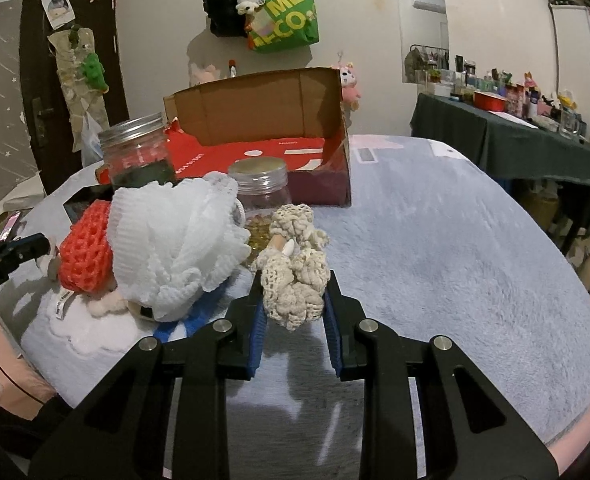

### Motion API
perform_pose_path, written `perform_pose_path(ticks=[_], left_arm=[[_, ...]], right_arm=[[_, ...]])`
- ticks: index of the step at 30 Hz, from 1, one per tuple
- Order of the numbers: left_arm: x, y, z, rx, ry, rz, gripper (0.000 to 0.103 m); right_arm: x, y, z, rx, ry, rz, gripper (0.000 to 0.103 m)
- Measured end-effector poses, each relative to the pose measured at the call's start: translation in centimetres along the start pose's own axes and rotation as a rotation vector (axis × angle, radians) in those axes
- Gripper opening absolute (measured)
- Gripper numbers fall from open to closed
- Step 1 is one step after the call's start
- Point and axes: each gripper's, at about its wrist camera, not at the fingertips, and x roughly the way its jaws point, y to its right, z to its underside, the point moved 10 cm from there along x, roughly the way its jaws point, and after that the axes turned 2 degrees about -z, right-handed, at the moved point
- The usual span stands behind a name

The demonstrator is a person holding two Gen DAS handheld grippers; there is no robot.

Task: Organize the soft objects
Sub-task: 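Carry the tissue and scrunchie with both tools into the red box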

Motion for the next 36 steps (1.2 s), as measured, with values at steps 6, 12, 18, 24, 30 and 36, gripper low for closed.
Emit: perform_pose_path(ticks=[6, 12, 18, 24, 30, 36], left_arm=[[0.4, -0.8, -0.1, 0.024, -0.020, -0.004, 0.009], [0.5, -2.2, -0.9, 0.046, -0.016, -0.030, 0.009], [2.0, -4.1, -1.8, 0.079, -0.029, -0.024, 0.008], [3.8, -5.5, -2.8, 0.126, -0.032, 0.015, 0.008], [5.6, -5.7, -3.9, 0.184, -0.049, 0.056, 0.008], [6.3, -5.2, -5.3, 0.239, -0.049, 0.089, 0.008]], right_arm=[[0.3, 0.5, -0.2, 0.003, -0.008, 0.002, 0.024], [0.3, 0.7, -0.6, -0.015, -0.005, 0.008, 0.024], [1.1, 1.8, -1.6, -0.058, -0.013, -0.009, 0.024], [2.2, 2.7, -3.3, -0.140, -0.028, -0.052, 0.024], [3.7, 3.0, -4.2, -0.175, -0.072, -0.116, 0.024], [4.6, 2.6, -5.5, -0.205, -0.090, -0.161, 0.024]])
